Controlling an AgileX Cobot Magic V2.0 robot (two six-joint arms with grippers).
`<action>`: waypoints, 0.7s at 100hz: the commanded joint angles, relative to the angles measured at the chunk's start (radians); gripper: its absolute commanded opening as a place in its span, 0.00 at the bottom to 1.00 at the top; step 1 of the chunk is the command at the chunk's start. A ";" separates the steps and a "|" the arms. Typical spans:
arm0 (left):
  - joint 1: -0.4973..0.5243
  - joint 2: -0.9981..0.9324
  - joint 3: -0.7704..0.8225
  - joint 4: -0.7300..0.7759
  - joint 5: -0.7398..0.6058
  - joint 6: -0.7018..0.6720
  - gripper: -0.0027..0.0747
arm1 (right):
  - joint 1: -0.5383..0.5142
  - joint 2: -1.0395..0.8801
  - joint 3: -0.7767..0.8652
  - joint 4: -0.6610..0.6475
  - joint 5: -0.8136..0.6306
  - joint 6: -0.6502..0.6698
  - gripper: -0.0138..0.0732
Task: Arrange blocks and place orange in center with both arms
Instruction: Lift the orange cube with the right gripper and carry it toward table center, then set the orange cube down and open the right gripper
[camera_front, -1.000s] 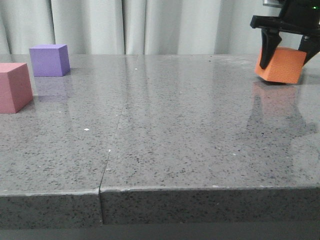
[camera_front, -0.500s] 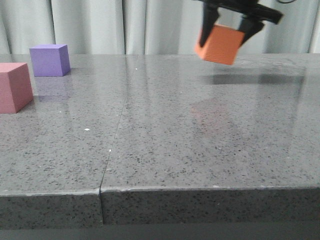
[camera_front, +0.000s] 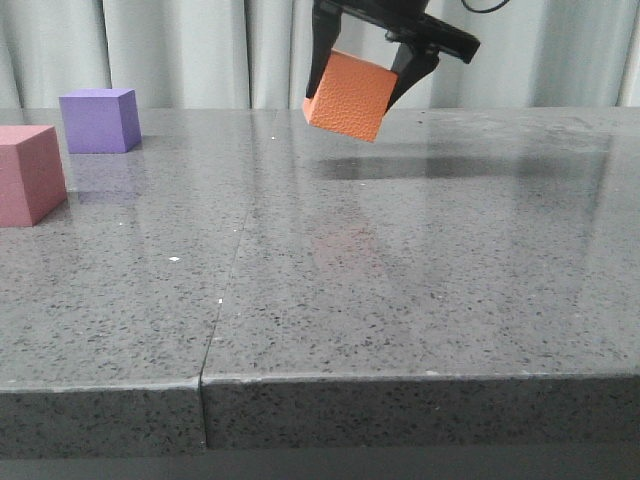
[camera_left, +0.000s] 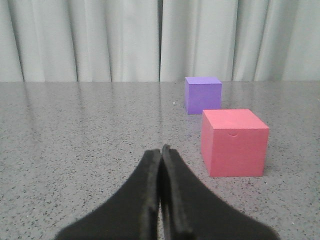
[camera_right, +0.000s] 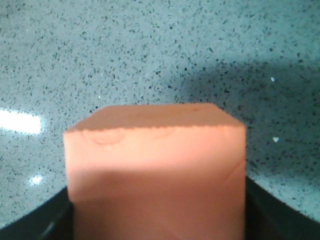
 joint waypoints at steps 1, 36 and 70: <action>0.002 -0.029 0.041 -0.004 -0.078 -0.009 0.01 | -0.002 -0.040 -0.029 0.027 -0.023 0.005 0.57; 0.002 -0.029 0.041 -0.004 -0.078 -0.009 0.01 | -0.002 0.005 -0.029 0.041 -0.002 0.006 0.58; 0.002 -0.029 0.041 -0.004 -0.078 -0.009 0.01 | -0.002 0.002 -0.029 0.056 -0.016 -0.003 0.89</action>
